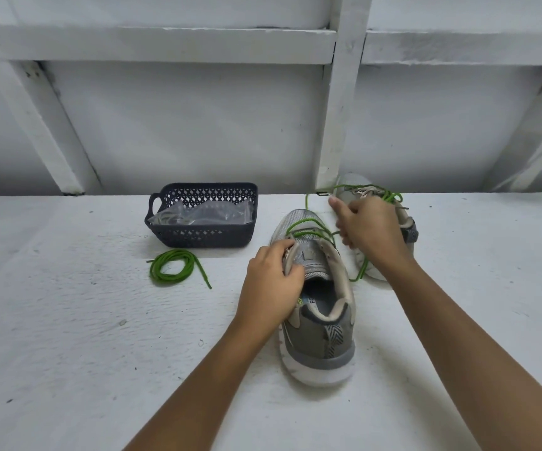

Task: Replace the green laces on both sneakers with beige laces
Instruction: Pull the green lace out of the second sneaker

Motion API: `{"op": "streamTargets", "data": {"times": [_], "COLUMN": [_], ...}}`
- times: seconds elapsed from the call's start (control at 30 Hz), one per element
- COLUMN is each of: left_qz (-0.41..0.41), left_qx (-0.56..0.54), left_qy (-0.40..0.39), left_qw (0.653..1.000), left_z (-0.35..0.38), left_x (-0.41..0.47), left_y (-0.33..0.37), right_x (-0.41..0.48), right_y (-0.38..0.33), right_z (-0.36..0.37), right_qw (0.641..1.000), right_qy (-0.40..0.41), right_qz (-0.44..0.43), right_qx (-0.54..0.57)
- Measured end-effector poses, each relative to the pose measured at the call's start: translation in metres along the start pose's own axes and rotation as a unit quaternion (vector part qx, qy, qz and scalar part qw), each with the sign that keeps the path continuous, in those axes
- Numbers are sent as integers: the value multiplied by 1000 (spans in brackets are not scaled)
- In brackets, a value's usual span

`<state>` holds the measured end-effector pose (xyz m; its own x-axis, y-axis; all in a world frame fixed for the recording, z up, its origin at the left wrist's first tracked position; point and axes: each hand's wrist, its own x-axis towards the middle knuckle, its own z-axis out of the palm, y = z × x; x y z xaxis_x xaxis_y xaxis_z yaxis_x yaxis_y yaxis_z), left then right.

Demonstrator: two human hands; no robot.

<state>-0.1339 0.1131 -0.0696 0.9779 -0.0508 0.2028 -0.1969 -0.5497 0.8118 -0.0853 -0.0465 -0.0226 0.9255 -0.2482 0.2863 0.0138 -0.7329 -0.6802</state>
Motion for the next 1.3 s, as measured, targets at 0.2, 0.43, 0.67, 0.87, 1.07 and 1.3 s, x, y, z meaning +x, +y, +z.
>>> {"op": "streamTargets", "data": {"times": [0.2,0.43,0.67,0.87,1.07,1.3], "left_qz": [7,-50,20,53,78,-44], "left_qx": [21,77,198,174,182,-164], "left_qy": [-14,-66,-93,-88,-81,61], "left_qw": [1000,994,976,979,977,984], "left_z": [-2,-18,-12,-11,-10,-34], "left_x": [4,44,81,89,91,109], "left_y": [-1,5,-2,-9,-8,21], "right_x": [-59,-79,-82,-83,-84,-84], "right_y": [-12,6,13,14,13,14], "right_z": [-9,7,20,22,24,23], "right_qw": [1000,980,941,939,935,939], "right_qy": [-8,-98,-97,-84,-58,-40], "right_qz": [-29,45,103,95,104,104], "right_qx": [5,168,308,319,335,326]}}
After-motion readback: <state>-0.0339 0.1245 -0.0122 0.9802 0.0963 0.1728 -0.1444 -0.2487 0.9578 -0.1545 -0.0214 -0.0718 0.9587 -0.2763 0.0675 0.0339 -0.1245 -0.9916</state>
